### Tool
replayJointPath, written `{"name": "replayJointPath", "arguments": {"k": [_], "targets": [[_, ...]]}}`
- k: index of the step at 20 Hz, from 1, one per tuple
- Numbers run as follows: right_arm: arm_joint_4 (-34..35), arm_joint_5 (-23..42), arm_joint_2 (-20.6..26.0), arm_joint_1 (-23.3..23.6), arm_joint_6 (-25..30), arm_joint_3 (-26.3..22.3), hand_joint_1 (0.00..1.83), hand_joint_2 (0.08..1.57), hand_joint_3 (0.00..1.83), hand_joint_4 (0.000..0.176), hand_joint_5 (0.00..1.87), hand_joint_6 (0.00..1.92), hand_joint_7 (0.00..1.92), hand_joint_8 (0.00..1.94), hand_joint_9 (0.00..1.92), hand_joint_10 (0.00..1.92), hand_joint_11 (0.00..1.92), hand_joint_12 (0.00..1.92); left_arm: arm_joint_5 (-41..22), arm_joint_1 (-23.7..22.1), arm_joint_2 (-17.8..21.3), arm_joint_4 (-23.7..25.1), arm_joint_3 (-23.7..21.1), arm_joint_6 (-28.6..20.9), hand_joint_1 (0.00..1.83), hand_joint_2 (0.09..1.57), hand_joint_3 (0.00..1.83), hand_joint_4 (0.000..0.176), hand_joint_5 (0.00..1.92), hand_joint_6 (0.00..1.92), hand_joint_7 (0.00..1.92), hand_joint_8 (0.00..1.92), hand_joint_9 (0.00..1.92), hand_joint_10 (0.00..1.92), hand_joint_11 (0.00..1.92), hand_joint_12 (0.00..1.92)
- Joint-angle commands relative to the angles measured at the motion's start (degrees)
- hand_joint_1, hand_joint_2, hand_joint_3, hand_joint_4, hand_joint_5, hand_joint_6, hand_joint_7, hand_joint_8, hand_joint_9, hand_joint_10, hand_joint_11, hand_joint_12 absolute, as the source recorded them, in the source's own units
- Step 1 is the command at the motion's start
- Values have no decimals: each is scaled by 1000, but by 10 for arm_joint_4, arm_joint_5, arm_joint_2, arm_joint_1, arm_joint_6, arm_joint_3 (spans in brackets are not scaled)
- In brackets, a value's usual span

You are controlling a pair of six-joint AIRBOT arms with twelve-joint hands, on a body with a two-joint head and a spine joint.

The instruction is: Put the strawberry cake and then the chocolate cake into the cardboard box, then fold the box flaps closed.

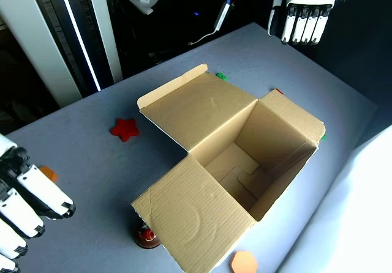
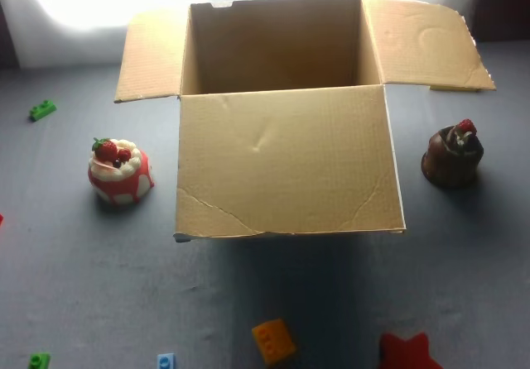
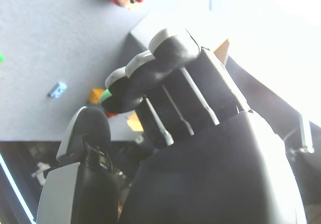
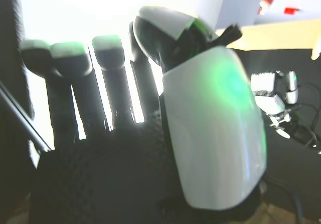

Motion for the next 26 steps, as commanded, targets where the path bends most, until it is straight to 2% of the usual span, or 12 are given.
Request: {"name": "replayJointPath", "arguments": {"k": [1, 2, 7, 11, 13, 14, 16, 19, 20, 22, 23, 26], "targets": [[7, 63, 9, 7, -2, 3, 513, 1030, 42, 0, 0, 0, 50, 3, 29, 31, 0, 185, 3, -4, 4, -44, 3, 2, 436, 1106, 16, 28, 65, 7, 71, 0, 95, 10, 0, 587], [18, 60, 9, 7, -2, 2, 535, 1034, 27, 0, 0, 0, 52, 1, 11, 18, 0, 51, 2, -4, 4, -43, 4, 2, 446, 1102, 10, 25, 58, 3, 70, 0, 108, 13, 0, 592], [30, 24, 9, 8, -3, 2, 634, 1028, 10, 12, 0, 0, 48, 11, 11, 5, 1, 1, 2, -7, 1, -34, 4, 1, 556, 1090, 1, 28, 34, 0, 50, 0, 99, 0, 0, 528], [41, 13, 8, 9, -2, 2, 1044, 1050, 16, 23, 24, 9, 63, 8, 23, 7, 3, 1, 1, -7, -1, -25, 10, 1, 833, 1129, 8, 42, 15, 3, 27, 2, 80, 1, 0, 481], [74, 13, 8, 9, -2, 3, 1127, 1035, 9, 30, 12, 3, 66, 7, 27, 8, 3, 1, 0, -3, -1, -25, 11, -1, 1030, 1086, 0, 46, 2, 0, 4, 0, 38, 1, 0, 378], [96, 14, 8, 9, -2, 4, 1113, 1059, 20, 22, 16, 4, 80, 11, 15, 3, 7, 4, -3, -1, -1, -25, 11, -2, 1089, 1013, 0, 47, 0, 0, 0, 0, 29, 0, 0, 386], [122, 21, 7, 12, -2, 4, 1131, 1064, 14, 15, 53, 8, 125, 5, 40, 3, 2, 169, -9, -4, -1, -20, 13, -6, 1120, 998, 0, 55, 0, 0, 0, 0, 27, 6, 0, 365], [144, 39, 5, 16, -2, 4, 1148, 1077, 16, 0, 34, 2, 100, 3, 32, 6, 0, 200, -11, -11, -7, -10, 16, -7, 1181, 978, 0, 52, 42, 15, 3, 1, 57, 15, 0, 360], [147, 40, 4, 16, -2, 4, 1194, 1074, 14, 18, 18, 3, 58, 7, 6, 0, 0, 39, -11, -6, -11, -9, 17, -6, 1158, 982, 0, 57, 9, 3, 0, 0, 50, 10, 0, 367], [149, 40, 1, 16, -2, 4, 1232, 1072, 13, 14, 27, 8, 19, 2, 0, 0, 0, 1, -11, 13, -15, -9, 18, 0, 1142, 1010, 3, 73, 0, 0, 0, 0, 46, 6, 0, 404], [149, 40, 0, 16, -2, 4, 1212, 1065, 10, 21, 19, 4, 34, 8, 3, 1, 0, 0, -11, 26, -18, -12, 18, 2, 1158, 1008, 2, 69, 0, 0, 1, 0, 49, 6, 0, 402], [150, 40, -2, 16, -2, 4, 1232, 1067, 10, 10, 1, 0, 15, 2, 0, 0, 0, 0, -5, 67, -30, -58, 16, 12, 1152, 1009, 1, 75, 30, 7, 23, 2, 70, 7, 0, 506]]}}
